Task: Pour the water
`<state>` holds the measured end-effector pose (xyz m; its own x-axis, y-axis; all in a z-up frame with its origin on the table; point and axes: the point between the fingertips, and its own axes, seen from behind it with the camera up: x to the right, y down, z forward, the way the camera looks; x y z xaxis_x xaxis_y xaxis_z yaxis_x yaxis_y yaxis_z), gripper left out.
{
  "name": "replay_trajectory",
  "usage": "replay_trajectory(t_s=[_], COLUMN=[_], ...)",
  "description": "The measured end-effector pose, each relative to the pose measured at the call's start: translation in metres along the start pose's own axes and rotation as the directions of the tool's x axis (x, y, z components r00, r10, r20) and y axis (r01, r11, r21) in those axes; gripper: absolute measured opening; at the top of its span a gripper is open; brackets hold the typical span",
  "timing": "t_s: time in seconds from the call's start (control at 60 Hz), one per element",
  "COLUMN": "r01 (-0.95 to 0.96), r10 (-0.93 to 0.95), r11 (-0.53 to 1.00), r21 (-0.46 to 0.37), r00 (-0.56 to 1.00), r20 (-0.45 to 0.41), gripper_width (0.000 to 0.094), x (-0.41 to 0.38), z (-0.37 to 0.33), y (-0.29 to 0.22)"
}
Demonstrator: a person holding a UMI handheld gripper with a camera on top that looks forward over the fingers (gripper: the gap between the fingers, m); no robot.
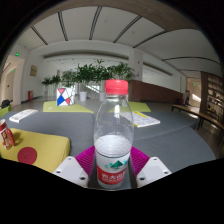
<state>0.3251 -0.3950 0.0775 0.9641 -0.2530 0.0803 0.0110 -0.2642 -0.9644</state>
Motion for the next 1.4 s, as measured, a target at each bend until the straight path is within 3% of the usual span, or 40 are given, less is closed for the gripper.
replay_trajectory(t_s=[0.133,0.3,0.517,0.65,0.817,0.967,1.017,1.167,1.25,1.4], r01=[0.002,0.076,0.374,0.668,0.941,0.989,0.961,0.816,0.756,0.773], r10=[-0.002,-0.074,-0.34,-0.582,-0.799,-0.851,-0.828,-0.727,-0.682,-0.7], r11=[1.0,0.997,0.925,0.735,0.321,-0.114,-0.269,-0.576,-0.652,-0.633], r21=[0.006,0.007,0.07,0.113,0.104,0.097,0.057,0.046,0.053,0.048], r00=[0.999,0.991,0.895,0.708,0.328,-0.047,-0.201,-0.485,-0.555,-0.544], r20=[-0.038,-0.109,-0.288,-0.401,-0.504,-0.523,-0.523,-0.486,-0.476,-0.463], gripper_width=[0.0361,0.036,0.0357,0.0359,0.0355,0.0357,0.0356,0.0355,0.0354,0.0354], x=[0.003,0.011,0.008,-0.037,-0.133,-0.232,-0.263,-0.318,-0.332,-0.331], z=[-0.001,-0.011,-0.052,-0.084,-0.114,-0.102,-0.107,-0.087,-0.083,-0.082], y=[0.0,-0.024,-0.142,-0.23,-0.29,-0.264,-0.253,-0.202,-0.18,-0.182])
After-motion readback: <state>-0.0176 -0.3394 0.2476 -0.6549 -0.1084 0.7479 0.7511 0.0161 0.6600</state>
